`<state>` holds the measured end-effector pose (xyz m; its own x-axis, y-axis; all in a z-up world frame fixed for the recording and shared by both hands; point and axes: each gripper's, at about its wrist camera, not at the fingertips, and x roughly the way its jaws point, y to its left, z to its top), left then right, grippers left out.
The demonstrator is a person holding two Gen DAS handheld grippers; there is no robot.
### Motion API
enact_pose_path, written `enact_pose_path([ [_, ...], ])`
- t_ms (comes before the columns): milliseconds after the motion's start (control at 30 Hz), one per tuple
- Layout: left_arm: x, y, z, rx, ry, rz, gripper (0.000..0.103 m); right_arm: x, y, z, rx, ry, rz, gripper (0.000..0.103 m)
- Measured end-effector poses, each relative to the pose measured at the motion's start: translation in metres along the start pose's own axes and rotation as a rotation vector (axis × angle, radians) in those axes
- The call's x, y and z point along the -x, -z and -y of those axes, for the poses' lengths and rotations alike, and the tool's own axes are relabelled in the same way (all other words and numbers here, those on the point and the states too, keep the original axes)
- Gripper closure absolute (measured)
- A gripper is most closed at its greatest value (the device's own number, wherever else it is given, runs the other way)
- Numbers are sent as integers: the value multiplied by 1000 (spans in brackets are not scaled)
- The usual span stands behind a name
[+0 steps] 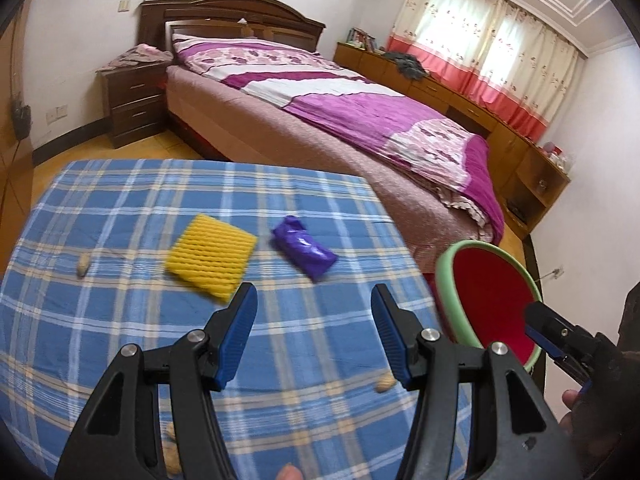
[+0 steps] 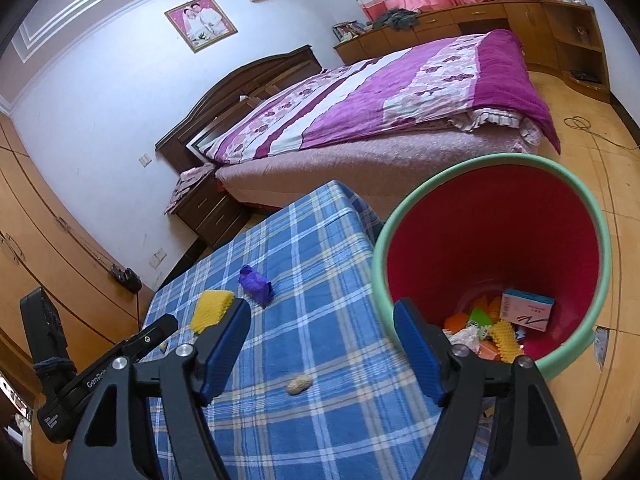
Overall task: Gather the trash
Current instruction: 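Move both open tools back over the table toward the remaining trash, then grasp the yellow foam net sleeve with the left tool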
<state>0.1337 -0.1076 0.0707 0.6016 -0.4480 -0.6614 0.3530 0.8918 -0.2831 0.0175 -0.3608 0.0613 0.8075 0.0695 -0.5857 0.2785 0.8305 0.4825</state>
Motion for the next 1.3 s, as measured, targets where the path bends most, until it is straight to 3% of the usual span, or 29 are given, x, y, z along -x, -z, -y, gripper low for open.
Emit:
enact_pose_path([
  [233,-12,-6,-27,7,-47,-11,43,-20,-1,-15,14,-3,-30,27],
  [333,-19,-10,-35,-2,-74,-16,36,-29,-2,-18,19,-1,-40,27],
  [467,-35,-14,-45,-14,-103,-37,35,-40,-3,-18,12,0,-52,27],
  [600,-55,-16,-49,-34,-136,-63,24,-50,-5,-16,4,3,-65,27],
  [1067,-112,-25,-72,-24,-196,-151,24,-74,-8,-26,36,31,-104,27],
  [1233,-110,-24,-82,9,-220,-130,24,-85,-8,-35,60,33,-122,27],
  [1300,-110,-24,-90,42,-230,-128,31,-89,-8,-40,69,32,-129,27],
])
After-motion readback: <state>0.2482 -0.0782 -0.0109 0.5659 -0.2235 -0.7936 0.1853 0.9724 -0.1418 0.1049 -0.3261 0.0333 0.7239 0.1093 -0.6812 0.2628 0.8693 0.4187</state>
